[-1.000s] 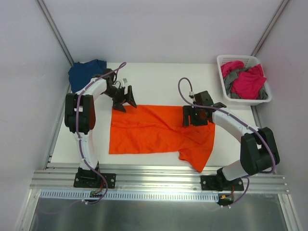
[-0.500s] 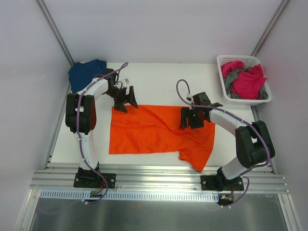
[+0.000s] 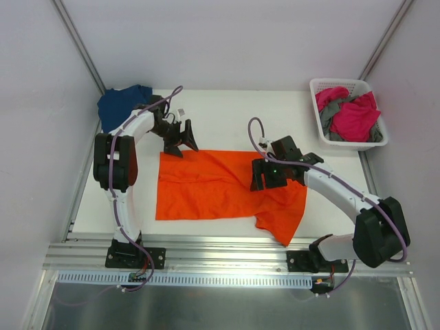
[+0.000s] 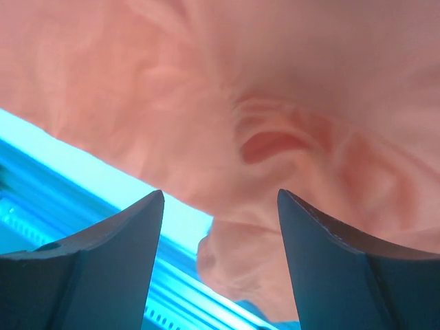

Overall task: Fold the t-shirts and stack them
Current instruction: Fold the tshirt

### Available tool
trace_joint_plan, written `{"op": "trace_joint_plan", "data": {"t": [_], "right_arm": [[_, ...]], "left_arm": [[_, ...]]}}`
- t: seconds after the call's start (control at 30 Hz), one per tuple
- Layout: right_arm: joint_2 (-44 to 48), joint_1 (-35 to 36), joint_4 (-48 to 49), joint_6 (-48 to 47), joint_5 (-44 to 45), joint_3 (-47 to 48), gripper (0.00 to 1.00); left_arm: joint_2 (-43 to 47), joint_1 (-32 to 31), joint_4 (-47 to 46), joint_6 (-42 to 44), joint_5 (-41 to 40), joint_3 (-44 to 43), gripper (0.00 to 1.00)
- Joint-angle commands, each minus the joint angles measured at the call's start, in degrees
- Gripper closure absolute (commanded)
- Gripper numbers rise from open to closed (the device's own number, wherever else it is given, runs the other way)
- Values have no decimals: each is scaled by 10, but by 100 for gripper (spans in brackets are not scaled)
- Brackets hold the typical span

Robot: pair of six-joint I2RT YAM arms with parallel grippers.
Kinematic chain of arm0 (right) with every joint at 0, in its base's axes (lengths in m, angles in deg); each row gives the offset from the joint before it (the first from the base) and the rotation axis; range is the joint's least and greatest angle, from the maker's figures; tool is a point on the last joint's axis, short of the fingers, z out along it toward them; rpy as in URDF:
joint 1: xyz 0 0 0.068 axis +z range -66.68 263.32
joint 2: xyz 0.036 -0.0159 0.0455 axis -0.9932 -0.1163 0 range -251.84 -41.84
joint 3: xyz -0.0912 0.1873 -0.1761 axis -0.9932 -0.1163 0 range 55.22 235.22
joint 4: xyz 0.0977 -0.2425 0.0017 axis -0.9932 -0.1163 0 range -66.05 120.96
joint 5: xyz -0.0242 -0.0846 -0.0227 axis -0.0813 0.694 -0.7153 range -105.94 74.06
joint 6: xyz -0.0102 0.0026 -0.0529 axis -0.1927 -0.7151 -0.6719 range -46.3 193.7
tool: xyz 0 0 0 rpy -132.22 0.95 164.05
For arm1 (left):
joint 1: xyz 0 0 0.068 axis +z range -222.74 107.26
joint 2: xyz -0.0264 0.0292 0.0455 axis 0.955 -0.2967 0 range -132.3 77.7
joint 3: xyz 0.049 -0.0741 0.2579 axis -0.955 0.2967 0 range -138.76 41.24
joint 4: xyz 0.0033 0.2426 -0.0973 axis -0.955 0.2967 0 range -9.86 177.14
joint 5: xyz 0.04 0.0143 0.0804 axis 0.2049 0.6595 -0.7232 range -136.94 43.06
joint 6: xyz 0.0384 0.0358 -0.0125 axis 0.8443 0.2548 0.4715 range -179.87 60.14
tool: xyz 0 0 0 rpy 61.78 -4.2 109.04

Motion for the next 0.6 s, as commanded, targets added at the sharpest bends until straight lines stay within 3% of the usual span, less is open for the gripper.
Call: {"op": "trace_joint_plan", "data": {"t": [0.0, 0.27, 0.57], "right_arm": [[37, 8, -28, 25, -37, -23, 29], [33, -24, 25, 17, -2, -9, 30], [-66, -100, 80, 18, -22, 16, 32]], "left_arm": [[27, -4, 10, -5, 12, 9, 16], [59, -4, 9, 9, -15, 24, 16], [80, -4, 9, 23, -30, 46, 15]]}}
